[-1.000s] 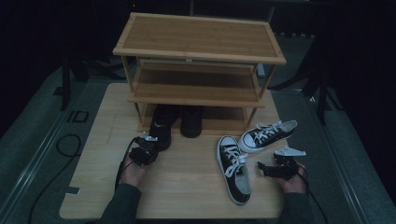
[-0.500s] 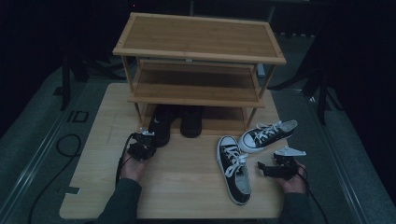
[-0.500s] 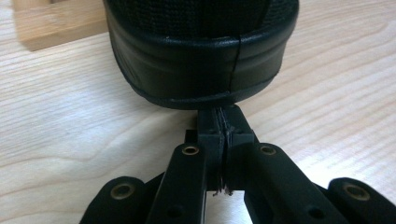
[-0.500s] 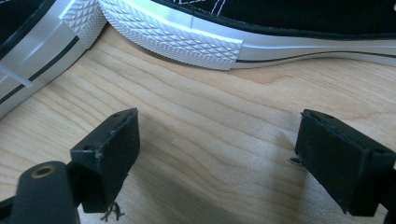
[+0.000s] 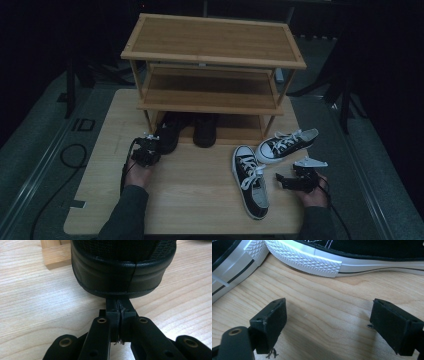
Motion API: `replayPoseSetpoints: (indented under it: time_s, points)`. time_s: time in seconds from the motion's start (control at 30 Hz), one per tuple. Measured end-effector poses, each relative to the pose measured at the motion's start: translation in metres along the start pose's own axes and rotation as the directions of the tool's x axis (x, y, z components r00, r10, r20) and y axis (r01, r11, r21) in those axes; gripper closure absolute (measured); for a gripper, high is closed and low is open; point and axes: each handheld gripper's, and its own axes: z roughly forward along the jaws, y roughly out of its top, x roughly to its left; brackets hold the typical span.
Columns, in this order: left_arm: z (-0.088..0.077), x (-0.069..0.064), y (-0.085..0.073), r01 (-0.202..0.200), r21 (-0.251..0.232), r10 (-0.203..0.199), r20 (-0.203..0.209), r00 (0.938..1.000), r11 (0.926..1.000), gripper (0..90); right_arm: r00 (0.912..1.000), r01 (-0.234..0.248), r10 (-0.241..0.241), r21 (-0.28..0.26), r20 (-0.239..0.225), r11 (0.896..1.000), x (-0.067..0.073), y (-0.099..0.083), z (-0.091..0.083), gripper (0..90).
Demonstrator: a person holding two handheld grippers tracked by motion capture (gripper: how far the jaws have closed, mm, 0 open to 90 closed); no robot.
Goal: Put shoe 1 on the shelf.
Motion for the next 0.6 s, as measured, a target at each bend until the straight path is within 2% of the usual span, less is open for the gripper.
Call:
replayPoseSetpoints:
  time_s: [0.2, 0.37, 0.43, 0.57, 0.6]
  points:
    - [0.004, -0.003, 0.008, -0.027, 0.009, 0.027, -0.013, 0.9995, 0.9996, 87.8, 1.0000, 0.000, 0.000, 0.000, 0.000, 1.000, 0.000, 0.000, 0.000, 13.9]
    - [0.007, -0.008, 0.011, -0.049, 0.013, 0.049, -0.007, 0.9988, 0.9987, 87.8, 1.0000, 0.000, 0.000, 0.000, 0.000, 1.000, 0.000, 0.000, 0.000, 13.9]
    - [0.008, -0.012, 0.011, -0.062, 0.007, 0.062, 0.000, 0.9981, 0.9980, 87.4, 1.0000, 0.000, 0.000, 0.000, 0.000, 1.000, 0.000, 0.000, 0.000, 13.9]
    - [0.007, -0.014, 0.010, -0.053, -0.007, 0.053, 0.021, 0.9983, 0.9986, 86.7, 1.0000, 0.000, 0.000, 0.000, 0.000, 1.000, 0.000, 0.000, 0.000, 13.9]
    - [0.005, -0.014, 0.008, -0.048, -0.020, 0.049, 0.051, 0.9975, 0.9987, 86.7, 1.0000, 0.000, 0.000, 0.000, 0.000, 1.000, 0.000, 0.000, 0.000, 13.9]
